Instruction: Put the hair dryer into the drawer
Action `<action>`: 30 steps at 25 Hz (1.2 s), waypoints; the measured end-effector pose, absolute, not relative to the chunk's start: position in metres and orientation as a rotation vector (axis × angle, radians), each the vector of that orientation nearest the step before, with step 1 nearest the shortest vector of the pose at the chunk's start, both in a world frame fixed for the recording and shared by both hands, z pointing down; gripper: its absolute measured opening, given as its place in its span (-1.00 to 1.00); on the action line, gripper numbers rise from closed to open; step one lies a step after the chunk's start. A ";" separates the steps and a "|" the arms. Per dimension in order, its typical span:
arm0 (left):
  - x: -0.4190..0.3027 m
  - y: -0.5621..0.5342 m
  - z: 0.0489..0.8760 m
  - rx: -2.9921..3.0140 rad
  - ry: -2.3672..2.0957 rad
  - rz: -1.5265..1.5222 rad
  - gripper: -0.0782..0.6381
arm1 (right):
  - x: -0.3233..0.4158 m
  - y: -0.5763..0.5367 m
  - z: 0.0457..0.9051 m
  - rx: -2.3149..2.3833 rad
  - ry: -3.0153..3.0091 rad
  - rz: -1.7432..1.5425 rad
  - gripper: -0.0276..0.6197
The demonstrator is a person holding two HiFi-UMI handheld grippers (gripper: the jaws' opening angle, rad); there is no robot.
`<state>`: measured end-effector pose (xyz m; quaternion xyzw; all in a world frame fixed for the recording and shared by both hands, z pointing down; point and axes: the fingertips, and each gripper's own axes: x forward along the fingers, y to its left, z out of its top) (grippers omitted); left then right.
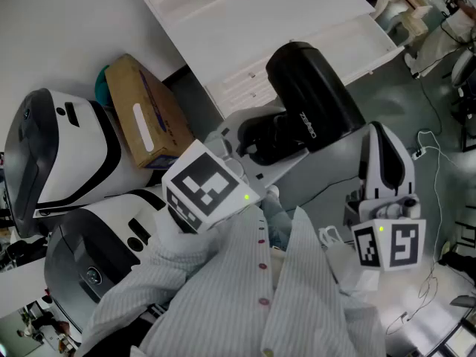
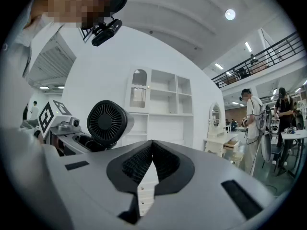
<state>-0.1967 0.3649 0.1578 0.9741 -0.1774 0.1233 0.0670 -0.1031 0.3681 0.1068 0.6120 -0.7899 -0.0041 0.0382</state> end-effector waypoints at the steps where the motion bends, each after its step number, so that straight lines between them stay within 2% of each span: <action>1: -0.197 0.365 0.158 2.937 -0.533 0.372 -0.15 | -0.103 0.369 0.107 1.881 -2.422 -0.011 -0.88; 13: -0.197 0.364 0.163 2.939 -0.541 0.361 -0.15 | -0.096 0.376 0.115 1.924 -2.403 -0.006 -0.88; 20: -0.148 0.352 0.155 2.945 -0.557 0.365 -0.15 | -0.050 0.368 0.110 1.902 -2.420 -0.003 -0.88; 30: -0.131 0.323 0.160 2.926 -0.564 0.364 -0.15 | -0.021 0.340 0.120 1.918 -2.403 0.014 -0.88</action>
